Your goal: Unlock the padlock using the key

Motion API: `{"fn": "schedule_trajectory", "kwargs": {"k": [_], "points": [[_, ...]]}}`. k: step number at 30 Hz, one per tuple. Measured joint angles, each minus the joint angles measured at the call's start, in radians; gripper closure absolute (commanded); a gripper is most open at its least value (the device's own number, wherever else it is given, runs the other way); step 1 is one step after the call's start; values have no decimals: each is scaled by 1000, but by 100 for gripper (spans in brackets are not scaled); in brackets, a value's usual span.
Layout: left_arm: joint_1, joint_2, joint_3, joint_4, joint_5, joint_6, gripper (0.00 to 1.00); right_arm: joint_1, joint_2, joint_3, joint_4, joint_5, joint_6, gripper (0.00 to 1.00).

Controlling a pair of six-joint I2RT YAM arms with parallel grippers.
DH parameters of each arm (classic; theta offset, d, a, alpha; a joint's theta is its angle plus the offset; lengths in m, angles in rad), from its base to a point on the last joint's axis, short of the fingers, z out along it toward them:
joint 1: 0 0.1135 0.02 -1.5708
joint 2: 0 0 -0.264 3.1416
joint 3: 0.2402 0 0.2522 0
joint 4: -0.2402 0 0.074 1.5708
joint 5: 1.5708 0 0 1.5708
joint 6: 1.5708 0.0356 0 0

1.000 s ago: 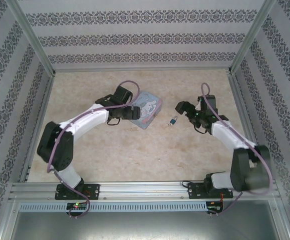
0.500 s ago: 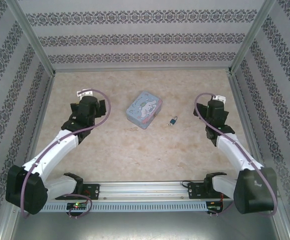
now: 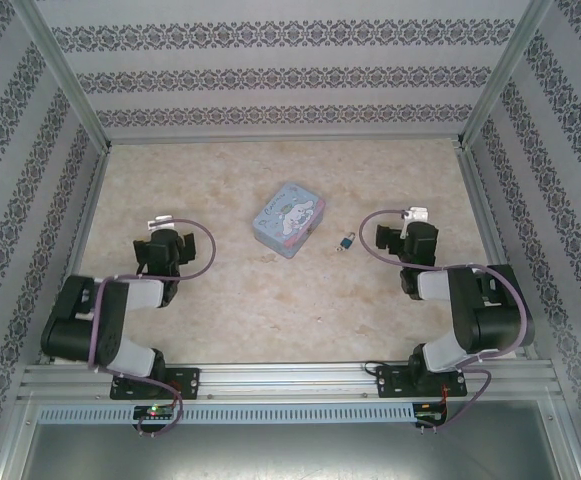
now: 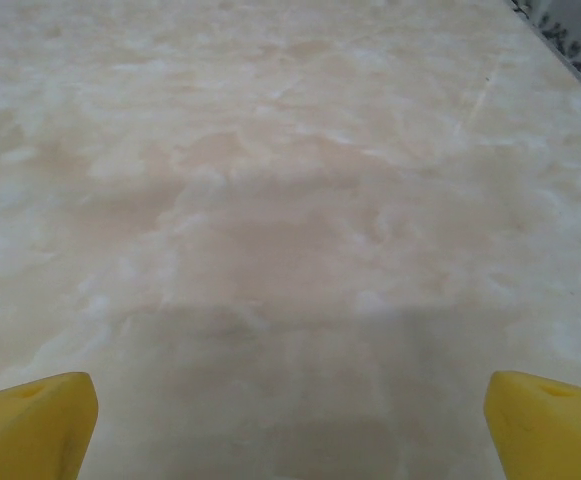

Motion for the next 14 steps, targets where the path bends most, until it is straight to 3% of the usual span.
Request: {"fn": "schedule_trajectory", "kwargs": {"k": [6, 14], "points": [[50, 58, 5, 124, 120, 10, 0, -10, -2, 0, 74, -43, -14, 2], [50, 58, 9, 157, 156, 13, 0, -10, -2, 0, 89, -64, -16, 2]]}}
